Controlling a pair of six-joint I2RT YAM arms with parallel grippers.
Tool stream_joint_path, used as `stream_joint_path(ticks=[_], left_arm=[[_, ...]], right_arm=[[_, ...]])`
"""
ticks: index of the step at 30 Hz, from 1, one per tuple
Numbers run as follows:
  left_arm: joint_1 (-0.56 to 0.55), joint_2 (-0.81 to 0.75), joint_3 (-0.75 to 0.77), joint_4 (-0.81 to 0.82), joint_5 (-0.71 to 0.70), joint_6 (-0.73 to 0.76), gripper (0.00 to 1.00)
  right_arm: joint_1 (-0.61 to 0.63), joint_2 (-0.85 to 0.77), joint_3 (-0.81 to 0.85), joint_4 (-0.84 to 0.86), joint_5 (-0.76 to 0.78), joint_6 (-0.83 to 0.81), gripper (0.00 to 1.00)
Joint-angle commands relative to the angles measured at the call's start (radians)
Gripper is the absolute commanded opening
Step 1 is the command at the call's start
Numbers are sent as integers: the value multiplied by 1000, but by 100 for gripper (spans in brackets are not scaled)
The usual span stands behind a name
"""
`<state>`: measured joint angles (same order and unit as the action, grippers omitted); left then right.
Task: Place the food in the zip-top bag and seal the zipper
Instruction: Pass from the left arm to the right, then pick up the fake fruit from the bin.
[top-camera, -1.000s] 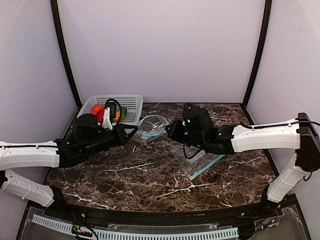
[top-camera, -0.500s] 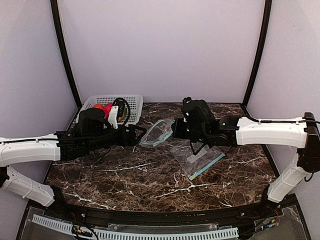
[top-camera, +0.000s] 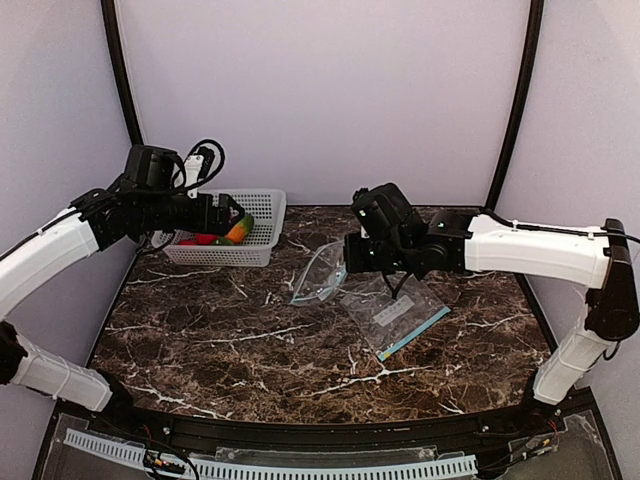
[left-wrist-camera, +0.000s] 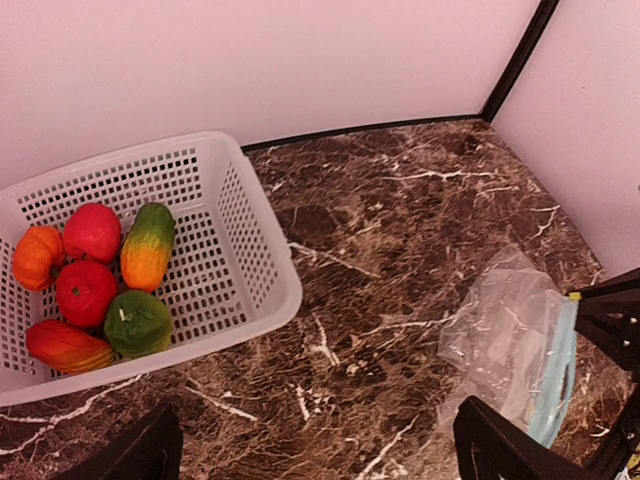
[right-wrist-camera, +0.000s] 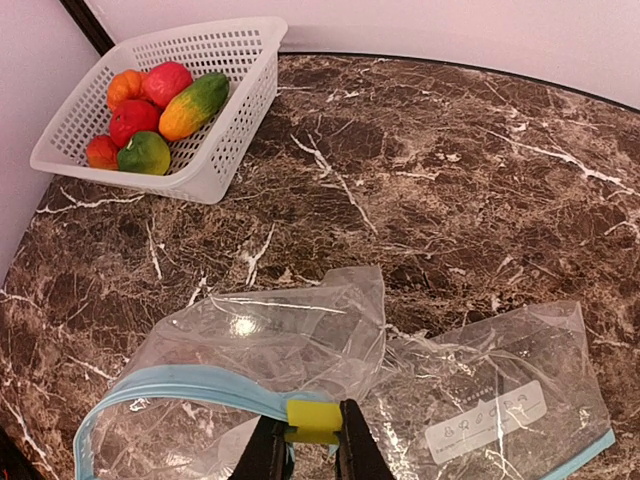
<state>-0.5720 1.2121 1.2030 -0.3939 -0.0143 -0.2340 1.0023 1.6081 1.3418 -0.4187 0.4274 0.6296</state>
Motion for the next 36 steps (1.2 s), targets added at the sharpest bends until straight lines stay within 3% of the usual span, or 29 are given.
stream_joint_path(ticks=[1,9,20,36], left_arm=[[128,138,58,-157,74,99,95],[289,346,150,-43,95,18,92],[329,700,420,-135,40,45,78],[371,867,455,-136,82,105,83]], right_arm=[[-5,28,44,-52,-41,-22,0],[-5,41,61,-52,-73,-16,0],[-6,53,74,-49,-82,-13,0],[-5,77,92,-37,-118,-3,0]])
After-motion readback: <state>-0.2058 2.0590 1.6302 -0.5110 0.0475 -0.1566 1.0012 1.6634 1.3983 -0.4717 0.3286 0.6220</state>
